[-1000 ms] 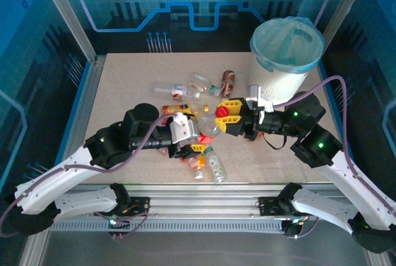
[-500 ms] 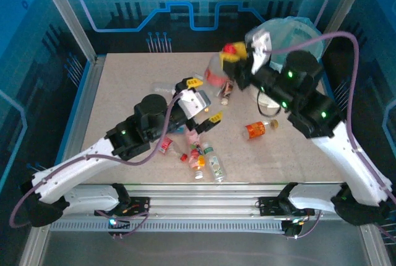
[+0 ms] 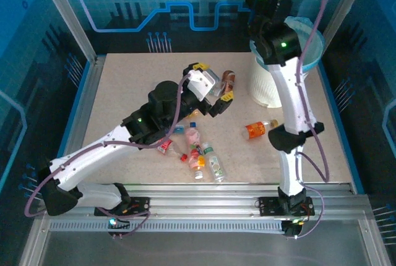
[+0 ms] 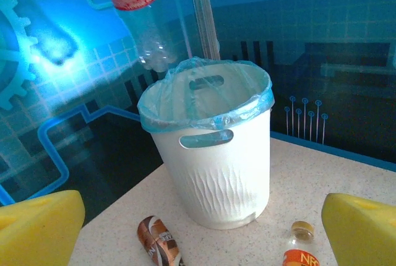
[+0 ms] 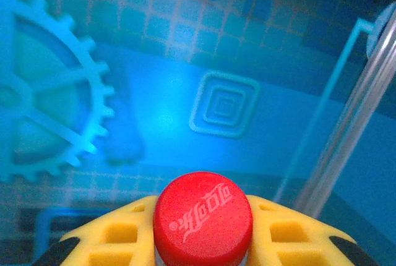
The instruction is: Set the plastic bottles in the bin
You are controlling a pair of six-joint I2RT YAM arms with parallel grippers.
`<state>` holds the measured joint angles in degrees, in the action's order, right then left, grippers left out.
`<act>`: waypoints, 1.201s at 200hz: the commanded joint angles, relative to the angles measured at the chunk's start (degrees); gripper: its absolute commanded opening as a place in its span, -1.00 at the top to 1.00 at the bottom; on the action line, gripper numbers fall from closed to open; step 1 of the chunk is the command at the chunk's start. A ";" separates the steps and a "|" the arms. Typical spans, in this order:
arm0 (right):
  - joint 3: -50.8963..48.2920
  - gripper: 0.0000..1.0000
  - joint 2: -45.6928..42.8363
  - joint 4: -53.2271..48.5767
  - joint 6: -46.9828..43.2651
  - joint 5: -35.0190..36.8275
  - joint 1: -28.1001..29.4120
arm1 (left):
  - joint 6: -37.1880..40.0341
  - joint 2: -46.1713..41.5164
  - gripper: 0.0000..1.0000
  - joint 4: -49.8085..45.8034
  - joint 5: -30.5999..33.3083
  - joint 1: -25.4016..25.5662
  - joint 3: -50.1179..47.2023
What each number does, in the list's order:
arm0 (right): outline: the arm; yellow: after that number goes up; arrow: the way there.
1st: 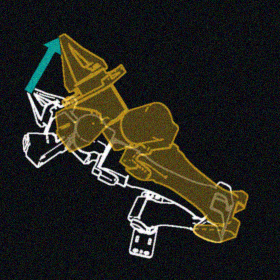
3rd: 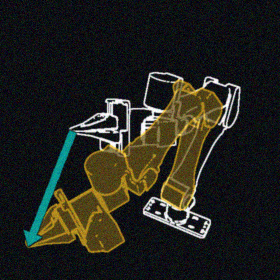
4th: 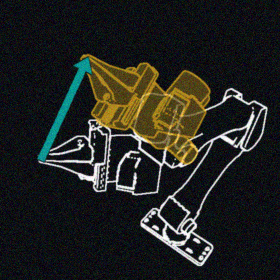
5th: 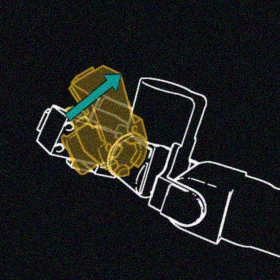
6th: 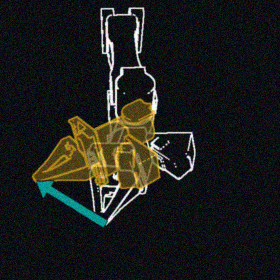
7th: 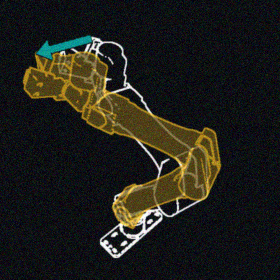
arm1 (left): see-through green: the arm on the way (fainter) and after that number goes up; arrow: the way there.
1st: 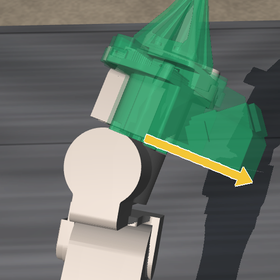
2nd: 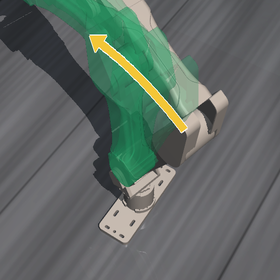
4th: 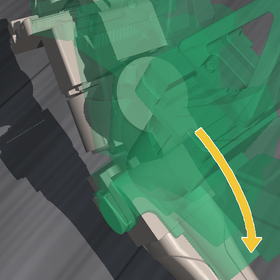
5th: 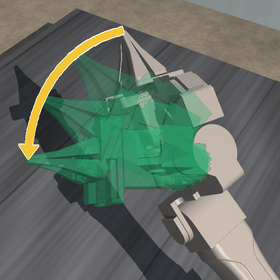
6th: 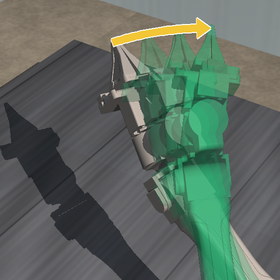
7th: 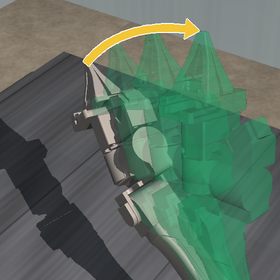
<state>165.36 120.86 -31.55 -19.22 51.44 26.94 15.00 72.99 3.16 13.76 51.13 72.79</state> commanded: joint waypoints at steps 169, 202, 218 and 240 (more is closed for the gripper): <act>-35.79 1.00 -2.82 -18.42 36.46 -17.25 -13.75 | -10.44 -6.06 -0.98 -6.68 4.18 -1.36 -4.77; -43.90 1.00 -4.70 -13.89 36.98 -19.95 -16.07 | -10.61 -6.55 -0.98 -7.03 4.84 -1.39 -4.82; -45.52 1.00 -4.92 -13.21 36.67 -20.76 -17.27 | -10.61 -6.55 -0.98 -6.94 5.06 -1.39 -4.90; -45.83 0.75 -5.14 -13.32 36.36 -22.44 -18.63 | -10.75 -6.13 -0.98 -6.81 5.20 -1.39 -4.72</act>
<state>122.02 114.65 -42.33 16.10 32.62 10.66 5.80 67.42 -3.64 17.39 50.09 68.07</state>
